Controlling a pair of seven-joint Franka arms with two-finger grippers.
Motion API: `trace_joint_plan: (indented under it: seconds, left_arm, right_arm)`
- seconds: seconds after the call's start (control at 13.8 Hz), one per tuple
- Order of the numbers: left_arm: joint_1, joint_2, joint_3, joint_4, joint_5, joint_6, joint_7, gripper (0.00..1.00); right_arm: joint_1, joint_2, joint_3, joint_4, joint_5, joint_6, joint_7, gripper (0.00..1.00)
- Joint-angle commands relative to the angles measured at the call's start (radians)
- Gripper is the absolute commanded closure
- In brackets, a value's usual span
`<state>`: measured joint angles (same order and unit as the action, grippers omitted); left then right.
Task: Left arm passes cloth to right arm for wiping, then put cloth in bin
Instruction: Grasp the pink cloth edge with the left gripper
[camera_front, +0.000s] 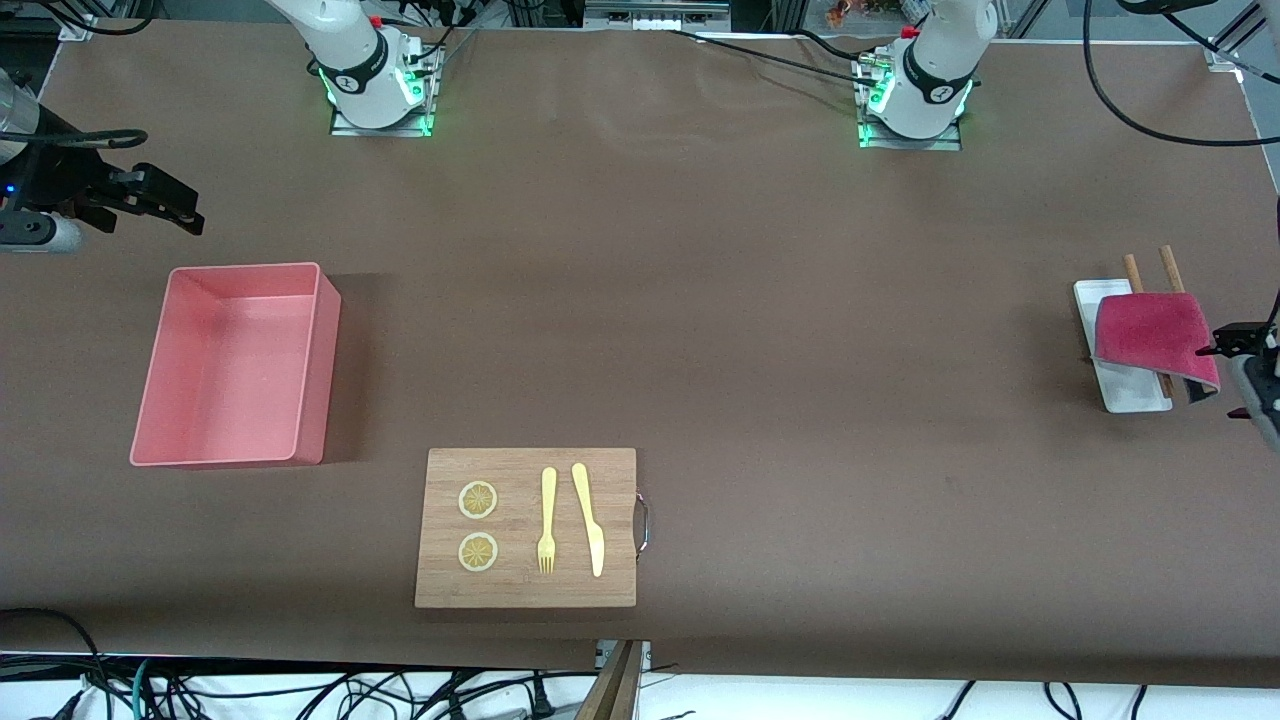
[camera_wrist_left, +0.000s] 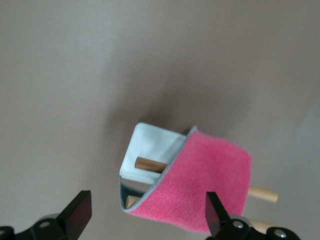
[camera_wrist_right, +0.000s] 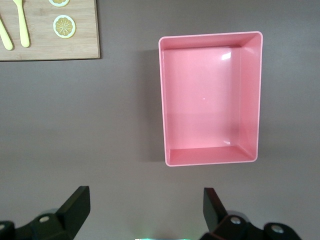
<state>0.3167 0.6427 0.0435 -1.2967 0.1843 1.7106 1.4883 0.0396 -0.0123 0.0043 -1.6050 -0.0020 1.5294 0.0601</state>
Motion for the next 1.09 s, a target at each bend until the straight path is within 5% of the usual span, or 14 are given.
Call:
trace_joint_plan:
  seconds: [0.0, 0.73, 0.87, 1.02]
  left_arm:
    - [-0.011, 0.052, 0.004, 0.03, 0.105, -0.006, 0.047, 0.0]
    - [0.009, 0.077, 0.004, -0.045, 0.115, -0.064, 0.067, 0.0]
    - [0.009, 0.075, 0.004, -0.044, 0.115, -0.117, 0.092, 0.12]
    - [0.01, 0.075, 0.004, -0.042, 0.113, -0.138, 0.092, 0.49]
  right_arm:
    - [-0.007, -0.001, 0.005, 0.014, 0.013, -0.014, -0.009, 0.0]
    - [-0.007, 0.0, 0.005, 0.014, 0.011, -0.008, -0.02, 0.0]
    - [-0.007, 0.0, 0.005, 0.014, 0.011, -0.011, -0.02, 0.0]
    - [-0.007, 0.0, 0.005, 0.014, 0.011, -0.011, -0.02, 0.0]
